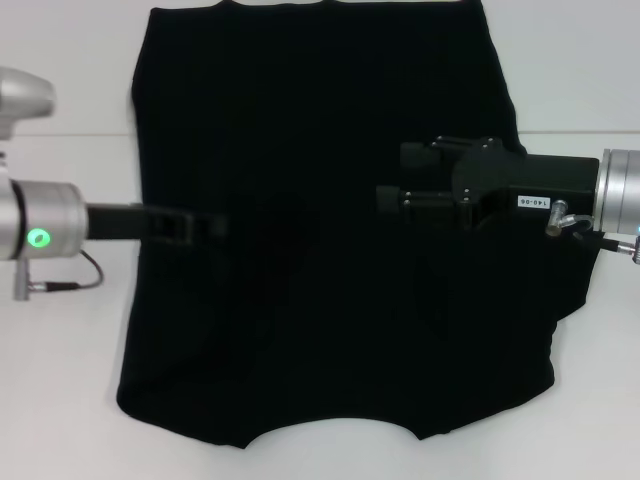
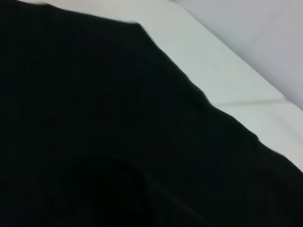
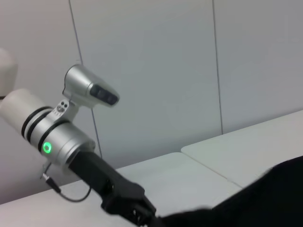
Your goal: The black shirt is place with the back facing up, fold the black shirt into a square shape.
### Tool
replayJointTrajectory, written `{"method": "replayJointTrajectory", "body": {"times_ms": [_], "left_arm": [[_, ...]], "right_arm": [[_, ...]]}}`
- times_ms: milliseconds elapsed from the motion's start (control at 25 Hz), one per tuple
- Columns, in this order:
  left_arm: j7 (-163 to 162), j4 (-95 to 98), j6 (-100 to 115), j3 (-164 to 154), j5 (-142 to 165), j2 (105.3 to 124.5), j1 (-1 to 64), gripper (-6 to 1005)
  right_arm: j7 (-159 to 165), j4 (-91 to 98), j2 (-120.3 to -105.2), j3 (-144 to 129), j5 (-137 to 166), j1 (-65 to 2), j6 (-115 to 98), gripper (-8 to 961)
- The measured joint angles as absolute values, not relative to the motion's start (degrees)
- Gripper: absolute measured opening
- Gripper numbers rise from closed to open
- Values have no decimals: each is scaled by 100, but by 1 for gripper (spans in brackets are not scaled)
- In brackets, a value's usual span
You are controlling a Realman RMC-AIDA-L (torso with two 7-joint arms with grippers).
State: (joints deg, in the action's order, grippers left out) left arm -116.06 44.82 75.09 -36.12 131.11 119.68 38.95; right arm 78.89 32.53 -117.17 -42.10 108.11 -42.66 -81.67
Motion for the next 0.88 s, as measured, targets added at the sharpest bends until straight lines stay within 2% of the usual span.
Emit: {"method": "replayJointTrajectory", "body": {"times_ms": [120, 440, 600, 880], "left_arm": [[-11518, 4417, 7499, -3671, 13075, 12045, 3876, 8], [-11351, 4309, 7425, -3672, 12810, 12102, 3855, 21], [-11214, 4324, 7465, -3656, 12638, 12100, 3847, 154], [-9555, 4244, 8311, -3647, 11485, 12098, 3632, 453]], "right_arm": [[7888, 3252, -11715, -4210, 10810, -4264, -8167, 807], [7999, 3252, -11662, -4062, 10810, -4259, -8053, 808], [8634, 3270, -11539, -3963, 10827, -4232, -7739, 808], [11404, 3501, -11039, -4075, 11971, -4270, -7349, 808]]}}
